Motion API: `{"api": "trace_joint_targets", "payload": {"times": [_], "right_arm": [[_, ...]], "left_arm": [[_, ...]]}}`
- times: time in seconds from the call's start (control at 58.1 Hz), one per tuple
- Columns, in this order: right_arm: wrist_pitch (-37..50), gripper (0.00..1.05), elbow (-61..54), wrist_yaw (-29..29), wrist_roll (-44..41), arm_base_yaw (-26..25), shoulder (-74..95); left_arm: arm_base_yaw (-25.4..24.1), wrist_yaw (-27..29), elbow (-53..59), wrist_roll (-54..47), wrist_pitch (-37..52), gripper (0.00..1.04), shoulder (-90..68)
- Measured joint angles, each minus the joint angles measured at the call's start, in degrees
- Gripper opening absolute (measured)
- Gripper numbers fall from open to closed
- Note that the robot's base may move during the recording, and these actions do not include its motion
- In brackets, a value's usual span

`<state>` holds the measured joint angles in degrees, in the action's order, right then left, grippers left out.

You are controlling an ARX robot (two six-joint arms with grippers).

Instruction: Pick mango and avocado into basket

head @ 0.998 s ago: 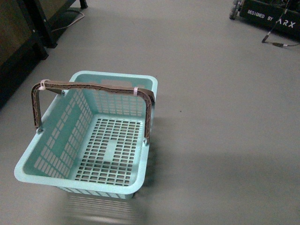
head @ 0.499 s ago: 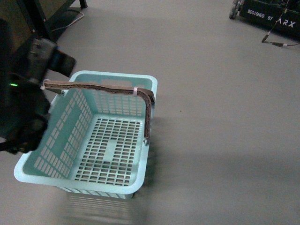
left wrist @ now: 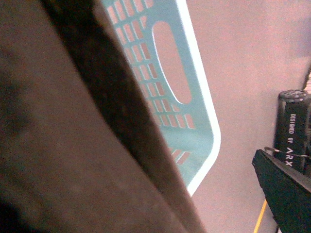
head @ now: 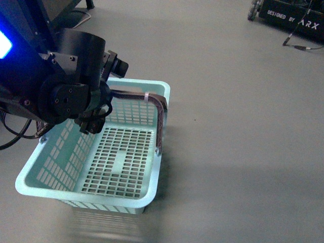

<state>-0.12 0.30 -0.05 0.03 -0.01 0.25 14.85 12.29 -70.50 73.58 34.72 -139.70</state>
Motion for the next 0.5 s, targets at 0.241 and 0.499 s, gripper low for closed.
{"api": "trace_joint_targets", "payload": {"times": [0.241,0.499], "right_arm": [[0.0,0.97,0.0,0.0,0.0,0.0,0.0],[0.0,0.97,0.0,0.0,0.0,0.0,0.0]], "left_arm": [[-1.9,-1.9,-9.0,2.8,-0.7,0.44,-3.3],[-3.1,-1.9,-5.8,8.2,-3.4,0.07,1.0]]}}
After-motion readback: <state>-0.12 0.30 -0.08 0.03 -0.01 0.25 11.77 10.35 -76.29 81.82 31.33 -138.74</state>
